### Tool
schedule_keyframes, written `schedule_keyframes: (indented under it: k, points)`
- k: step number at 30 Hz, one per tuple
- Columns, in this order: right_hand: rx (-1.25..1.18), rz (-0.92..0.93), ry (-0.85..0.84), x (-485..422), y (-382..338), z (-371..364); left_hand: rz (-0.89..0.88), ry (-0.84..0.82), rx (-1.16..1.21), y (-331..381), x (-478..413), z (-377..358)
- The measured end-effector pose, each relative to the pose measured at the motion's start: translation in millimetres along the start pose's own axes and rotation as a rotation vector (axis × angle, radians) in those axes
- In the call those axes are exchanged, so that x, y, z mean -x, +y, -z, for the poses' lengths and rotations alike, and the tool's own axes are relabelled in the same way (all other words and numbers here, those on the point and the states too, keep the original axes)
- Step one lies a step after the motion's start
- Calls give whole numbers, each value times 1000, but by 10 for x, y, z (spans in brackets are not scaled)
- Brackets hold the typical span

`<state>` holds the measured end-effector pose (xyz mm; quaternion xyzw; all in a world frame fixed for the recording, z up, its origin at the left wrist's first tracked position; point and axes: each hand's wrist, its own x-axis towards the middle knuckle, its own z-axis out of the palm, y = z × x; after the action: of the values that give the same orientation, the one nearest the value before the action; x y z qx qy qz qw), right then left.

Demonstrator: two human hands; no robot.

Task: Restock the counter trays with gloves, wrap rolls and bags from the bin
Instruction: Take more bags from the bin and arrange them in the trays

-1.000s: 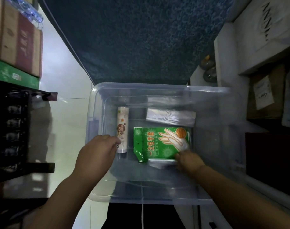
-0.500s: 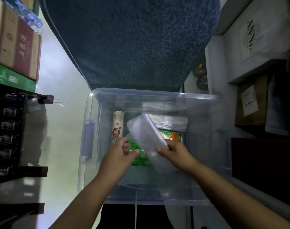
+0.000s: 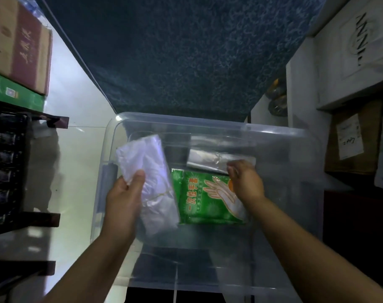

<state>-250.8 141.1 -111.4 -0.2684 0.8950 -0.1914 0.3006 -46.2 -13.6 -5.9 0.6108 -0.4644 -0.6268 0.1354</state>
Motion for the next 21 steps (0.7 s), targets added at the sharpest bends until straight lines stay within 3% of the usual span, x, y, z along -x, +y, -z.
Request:
schedule_keyframes:
  k: [6, 9, 13, 18, 21]
  points:
    - [477, 84, -98, -483, 285, -369, -55, 37, -74, -147, -182, -21]
    - [622, 32, -69, -497, 313, -507, -38, 48, -113, -202, -251, -24]
    - [586, -32, 34, -479, 262, -513, -22, 50, -132, -208, -311, -2]
    - [480, 146, -62, -311, 116, -248, -27, 12, -103, -97, -276, -36]
    - [390, 221, 54, -31, -100, -19, -17, 2, -88, 42, -201, -79]
